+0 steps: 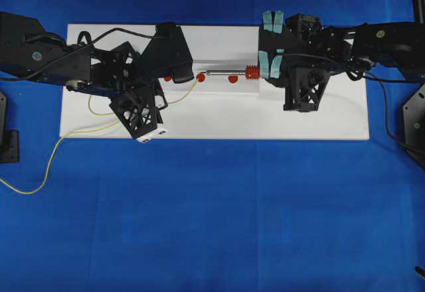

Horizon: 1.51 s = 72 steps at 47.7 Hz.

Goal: Touch the tip of the soldering iron to the tip of the solder at the mark.

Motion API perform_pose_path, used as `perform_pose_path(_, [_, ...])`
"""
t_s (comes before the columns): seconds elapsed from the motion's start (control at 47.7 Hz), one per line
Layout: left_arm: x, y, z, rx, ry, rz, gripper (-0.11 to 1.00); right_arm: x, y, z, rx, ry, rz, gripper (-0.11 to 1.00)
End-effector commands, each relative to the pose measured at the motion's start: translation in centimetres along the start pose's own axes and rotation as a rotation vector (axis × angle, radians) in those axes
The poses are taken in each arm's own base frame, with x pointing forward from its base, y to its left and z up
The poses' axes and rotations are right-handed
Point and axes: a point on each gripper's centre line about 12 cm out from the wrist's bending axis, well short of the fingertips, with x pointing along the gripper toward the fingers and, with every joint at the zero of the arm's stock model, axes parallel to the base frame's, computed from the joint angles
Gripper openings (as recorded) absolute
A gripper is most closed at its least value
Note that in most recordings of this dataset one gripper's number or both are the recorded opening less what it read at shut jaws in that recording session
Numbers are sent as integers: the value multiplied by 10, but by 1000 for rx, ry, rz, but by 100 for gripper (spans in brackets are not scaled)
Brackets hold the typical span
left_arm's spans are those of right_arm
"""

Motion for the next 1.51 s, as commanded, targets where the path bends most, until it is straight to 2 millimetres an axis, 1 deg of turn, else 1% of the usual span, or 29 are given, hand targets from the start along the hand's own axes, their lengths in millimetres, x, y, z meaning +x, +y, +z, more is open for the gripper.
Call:
perform_pose_path(0.0, [-7,-2,10,0,-36,-9,2,-3,0,10,0,-34,-1,6])
perform_pose_path(0.314, [-7,-2,9,-2,-34,-8,2,3,0,7,0,-9,1,6])
perform_pose_path(1.488, [-7,-2,10,-3,-34,-8,2,3,0,6,-2,0,2,6])
